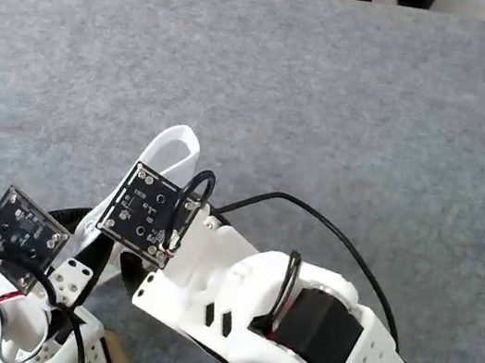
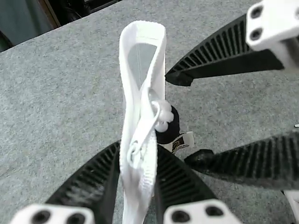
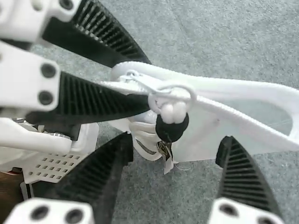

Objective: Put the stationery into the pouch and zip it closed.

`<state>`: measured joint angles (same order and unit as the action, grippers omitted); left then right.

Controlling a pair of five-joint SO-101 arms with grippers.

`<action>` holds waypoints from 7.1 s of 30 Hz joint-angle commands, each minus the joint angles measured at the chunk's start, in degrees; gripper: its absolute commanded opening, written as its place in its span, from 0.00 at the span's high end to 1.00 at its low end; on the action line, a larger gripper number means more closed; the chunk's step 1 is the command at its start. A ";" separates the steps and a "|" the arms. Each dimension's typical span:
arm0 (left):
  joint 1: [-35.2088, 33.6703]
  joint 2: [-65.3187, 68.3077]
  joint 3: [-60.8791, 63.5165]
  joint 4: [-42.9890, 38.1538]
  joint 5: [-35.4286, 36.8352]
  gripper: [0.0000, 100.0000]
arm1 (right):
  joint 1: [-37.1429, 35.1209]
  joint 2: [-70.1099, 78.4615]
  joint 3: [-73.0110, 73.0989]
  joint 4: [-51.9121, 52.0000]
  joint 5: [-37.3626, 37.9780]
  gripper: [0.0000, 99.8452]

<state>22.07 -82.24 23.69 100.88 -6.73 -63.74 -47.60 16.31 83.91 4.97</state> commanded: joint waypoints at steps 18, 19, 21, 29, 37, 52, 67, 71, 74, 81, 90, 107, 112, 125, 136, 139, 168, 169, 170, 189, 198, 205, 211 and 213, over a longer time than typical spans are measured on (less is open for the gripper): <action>1.80 -0.18 0.48 0.18 -0.44 0.97 | -0.18 0.04 -3.03 -6.95 0.09 0.80; 1.80 -0.18 0.57 0.18 -0.44 0.97 | 0.44 0.04 -3.03 -7.21 0.09 0.84; 1.80 -0.18 0.13 0.18 -0.44 0.97 | 1.49 0.04 -2.51 -7.91 0.09 0.92; 1.89 -0.18 0.04 0.18 -0.44 0.97 | 2.90 0.04 1.01 -8.00 0.62 0.98; 1.89 -0.09 0.13 0.18 -0.44 0.97 | 3.08 -0.04 0.13 -9.23 5.63 0.99; 4.35 -0.09 0.57 0.18 -0.53 0.97 | 2.99 0.22 -4.09 -9.05 11.16 0.83; 4.26 -0.09 0.66 0.18 -0.53 0.97 | 4.84 0.48 -2.15 -11.87 12.66 0.83; 4.26 -0.09 0.66 0.18 -0.53 0.97 | 5.45 0.48 -1.36 -11.96 14.33 0.83; 4.26 -0.09 0.66 0.18 -0.53 0.97 | 5.45 0.48 -1.27 -11.96 14.24 0.83; 4.26 -0.18 0.66 0.18 -0.53 0.97 | 5.45 0.48 -1.19 -12.04 14.24 0.99; 4.26 -0.18 0.57 0.18 -0.53 0.97 | 7.30 0.57 -1.19 -11.87 14.24 0.99; 4.26 -0.18 0.66 0.18 -0.53 0.97 | 5.10 0.48 -6.99 3.34 14.33 0.70; 4.26 -0.09 0.57 0.18 -0.53 0.97 | 1.23 0.48 -6.81 3.87 13.89 0.72; 4.26 -0.18 0.13 0.18 -0.44 0.97 | -0.88 0.48 -5.05 -4.84 6.95 0.73; 4.26 -0.26 0.04 0.18 -0.35 0.97 | 3.08 0.48 -1.27 -7.12 0.09 0.73; 4.35 -0.26 0.04 0.18 -0.35 0.97 | 5.36 0.48 0.57 -7.12 0.26 0.73; 4.88 -0.09 -0.84 0.18 -0.44 0.97 | 17.32 0.04 3.56 -13.19 7.21 0.99; 4.88 0.09 -0.84 0.18 -0.44 0.97 | 17.85 0.04 2.95 -13.01 8.26 0.99; 4.88 0.09 -0.84 0.18 -0.44 0.97 | 18.11 0.04 2.51 -12.84 10.11 0.99; 5.32 0.09 0.57 0.18 -0.44 0.97 | 28.40 -2.07 -1.63 -10.81 21.10 0.99; 7.16 0.00 0.66 0.18 -2.37 0.97 | 33.49 -2.07 -1.63 -11.43 23.91 0.99; 7.69 -0.09 2.33 0.18 -2.64 0.97 | 34.11 -2.07 -2.42 -11.69 24.35 0.99; 7.34 0.09 2.59 0.09 1.32 0.97 | 35.34 -2.15 -5.76 -11.52 24.35 0.99; 7.34 0.35 2.95 0.09 4.40 0.97 | 35.08 -2.15 -5.76 -10.20 24.35 0.99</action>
<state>29.45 -81.98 25.98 100.00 -6.02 -33.58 -49.27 13.93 73.36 29.05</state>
